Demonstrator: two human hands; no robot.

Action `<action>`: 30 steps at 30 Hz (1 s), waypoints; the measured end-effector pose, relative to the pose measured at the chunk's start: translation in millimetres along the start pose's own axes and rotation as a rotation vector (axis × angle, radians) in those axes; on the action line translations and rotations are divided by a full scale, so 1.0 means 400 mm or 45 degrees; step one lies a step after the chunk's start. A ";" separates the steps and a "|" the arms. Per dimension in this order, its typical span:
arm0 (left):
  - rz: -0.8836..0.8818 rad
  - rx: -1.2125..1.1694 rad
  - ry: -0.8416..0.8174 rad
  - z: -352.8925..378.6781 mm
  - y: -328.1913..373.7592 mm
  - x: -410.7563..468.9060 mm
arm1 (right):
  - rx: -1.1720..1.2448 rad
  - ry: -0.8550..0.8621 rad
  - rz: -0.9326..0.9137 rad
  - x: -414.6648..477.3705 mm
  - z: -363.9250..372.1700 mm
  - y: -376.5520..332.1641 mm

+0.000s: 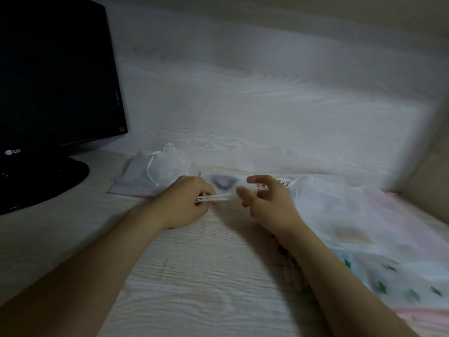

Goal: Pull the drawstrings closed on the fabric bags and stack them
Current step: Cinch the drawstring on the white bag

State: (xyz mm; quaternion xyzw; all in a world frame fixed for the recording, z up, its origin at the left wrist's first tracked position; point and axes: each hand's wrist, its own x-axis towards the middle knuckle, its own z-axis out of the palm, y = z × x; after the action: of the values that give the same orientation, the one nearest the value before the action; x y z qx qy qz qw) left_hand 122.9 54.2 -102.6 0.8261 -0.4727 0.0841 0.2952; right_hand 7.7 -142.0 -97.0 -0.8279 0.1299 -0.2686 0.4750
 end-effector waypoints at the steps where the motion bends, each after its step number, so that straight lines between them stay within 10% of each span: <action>1: 0.001 0.004 0.054 -0.001 -0.002 0.002 | -0.059 0.020 -0.079 -0.001 -0.002 -0.001; 9: -0.256 0.095 0.444 -0.017 -0.017 0.004 | -0.193 0.102 -0.206 0.003 -0.005 0.004; 19: -0.271 -0.059 0.205 0.001 0.009 0.005 | 0.117 0.104 0.009 0.015 -0.010 0.014; 30: -0.602 -0.526 0.413 -0.015 0.034 0.010 | 0.547 0.064 0.277 -0.003 -0.030 -0.024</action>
State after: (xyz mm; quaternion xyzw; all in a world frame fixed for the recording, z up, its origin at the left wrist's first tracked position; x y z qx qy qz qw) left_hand 114.6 49.3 -90.6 0.8115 -0.2224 0.0462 0.5384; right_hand -0.6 -145.0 -84.3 -0.6821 0.1701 -0.2577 0.6629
